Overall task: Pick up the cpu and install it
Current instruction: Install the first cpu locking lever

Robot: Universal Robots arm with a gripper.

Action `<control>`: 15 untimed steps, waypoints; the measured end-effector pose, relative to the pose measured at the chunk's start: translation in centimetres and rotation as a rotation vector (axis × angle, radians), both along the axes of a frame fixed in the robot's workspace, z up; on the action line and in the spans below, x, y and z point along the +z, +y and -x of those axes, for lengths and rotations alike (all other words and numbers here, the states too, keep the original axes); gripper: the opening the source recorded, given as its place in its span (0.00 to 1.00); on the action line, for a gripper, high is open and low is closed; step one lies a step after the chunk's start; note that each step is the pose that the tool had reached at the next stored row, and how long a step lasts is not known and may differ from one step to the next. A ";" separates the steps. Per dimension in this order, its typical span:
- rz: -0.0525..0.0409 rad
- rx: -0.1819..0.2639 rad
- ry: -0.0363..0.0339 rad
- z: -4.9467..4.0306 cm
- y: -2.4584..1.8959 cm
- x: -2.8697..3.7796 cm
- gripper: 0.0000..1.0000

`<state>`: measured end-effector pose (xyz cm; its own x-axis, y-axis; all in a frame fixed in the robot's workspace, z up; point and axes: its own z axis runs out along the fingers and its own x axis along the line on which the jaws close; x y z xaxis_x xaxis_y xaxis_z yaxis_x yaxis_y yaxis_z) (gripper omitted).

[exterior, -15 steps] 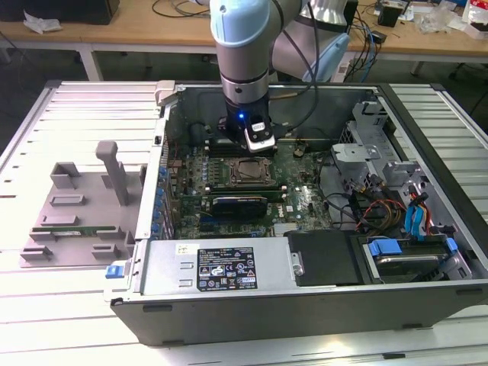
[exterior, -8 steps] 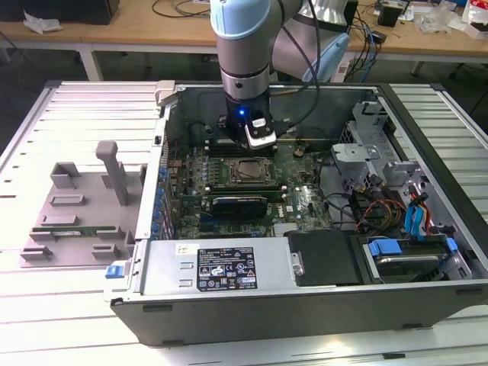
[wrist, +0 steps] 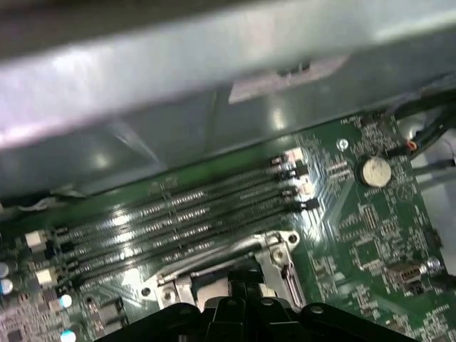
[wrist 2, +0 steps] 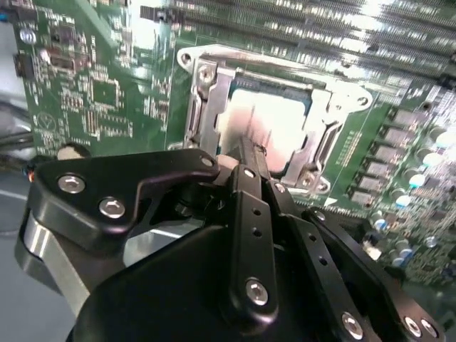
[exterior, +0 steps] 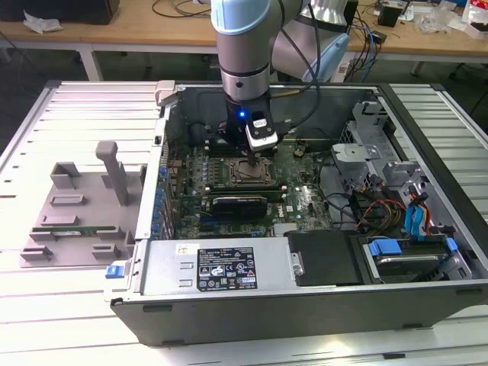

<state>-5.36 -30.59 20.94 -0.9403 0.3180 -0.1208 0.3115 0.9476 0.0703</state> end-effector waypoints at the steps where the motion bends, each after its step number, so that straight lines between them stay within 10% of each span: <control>1: 0.0057 0.000 -0.0001 0.00 -0.28 0.00 0.11; 4: 0.0130 0.000 0.0000 0.00 -0.99 -0.01 0.11; 14: 0.0142 0.002 0.0001 -0.02 -1.01 1.10 0.11; 15: 0.0265 0.013 0.0054 -0.04 -1.02 1.10 0.11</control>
<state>-5.32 -31.60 22.04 -0.9449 0.3029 -0.1240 0.2998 0.9530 0.0434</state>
